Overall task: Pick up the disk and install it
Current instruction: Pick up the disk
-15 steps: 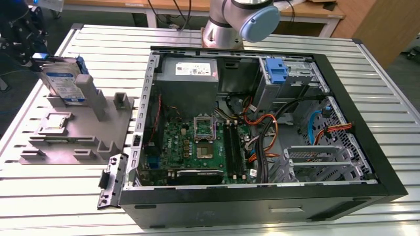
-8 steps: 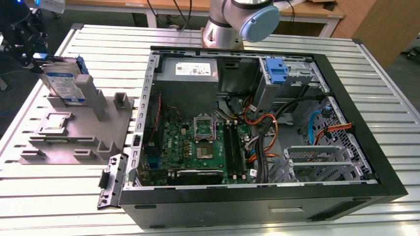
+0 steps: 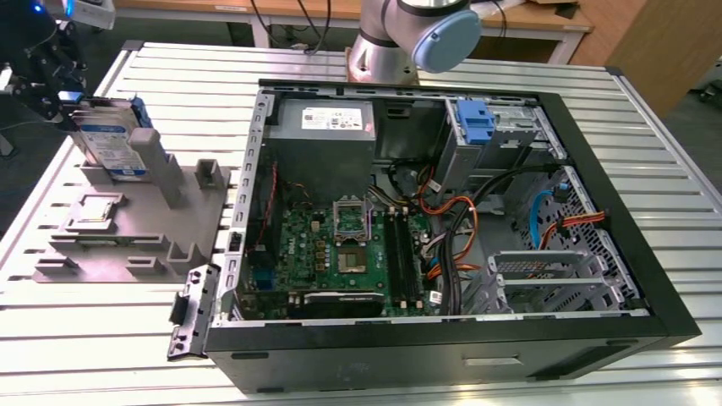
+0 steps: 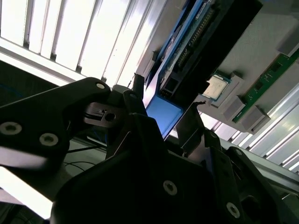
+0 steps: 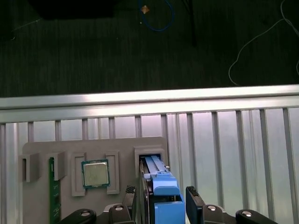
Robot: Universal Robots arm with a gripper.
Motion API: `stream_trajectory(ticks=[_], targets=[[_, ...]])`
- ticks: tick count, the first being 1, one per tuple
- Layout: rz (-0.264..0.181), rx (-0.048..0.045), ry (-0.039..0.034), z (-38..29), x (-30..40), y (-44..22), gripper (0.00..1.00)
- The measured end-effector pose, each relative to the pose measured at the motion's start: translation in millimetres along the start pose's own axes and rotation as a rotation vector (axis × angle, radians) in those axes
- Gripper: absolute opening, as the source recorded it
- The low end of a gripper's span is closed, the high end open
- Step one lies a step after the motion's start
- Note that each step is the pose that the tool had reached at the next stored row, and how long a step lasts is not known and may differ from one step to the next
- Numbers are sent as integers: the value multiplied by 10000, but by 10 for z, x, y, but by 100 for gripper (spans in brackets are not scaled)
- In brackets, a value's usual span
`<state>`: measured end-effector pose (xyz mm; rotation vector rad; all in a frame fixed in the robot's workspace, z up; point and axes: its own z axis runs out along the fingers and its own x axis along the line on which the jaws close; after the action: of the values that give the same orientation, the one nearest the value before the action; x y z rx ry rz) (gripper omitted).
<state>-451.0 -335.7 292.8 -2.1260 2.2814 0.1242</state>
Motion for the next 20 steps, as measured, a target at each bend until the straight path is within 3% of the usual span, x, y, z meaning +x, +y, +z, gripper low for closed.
stream_trajectory(ticks=[12,20], targets=[[-2,2,-1,30,-25,1,54],[-1,3,-1,35,0,-1,54]])
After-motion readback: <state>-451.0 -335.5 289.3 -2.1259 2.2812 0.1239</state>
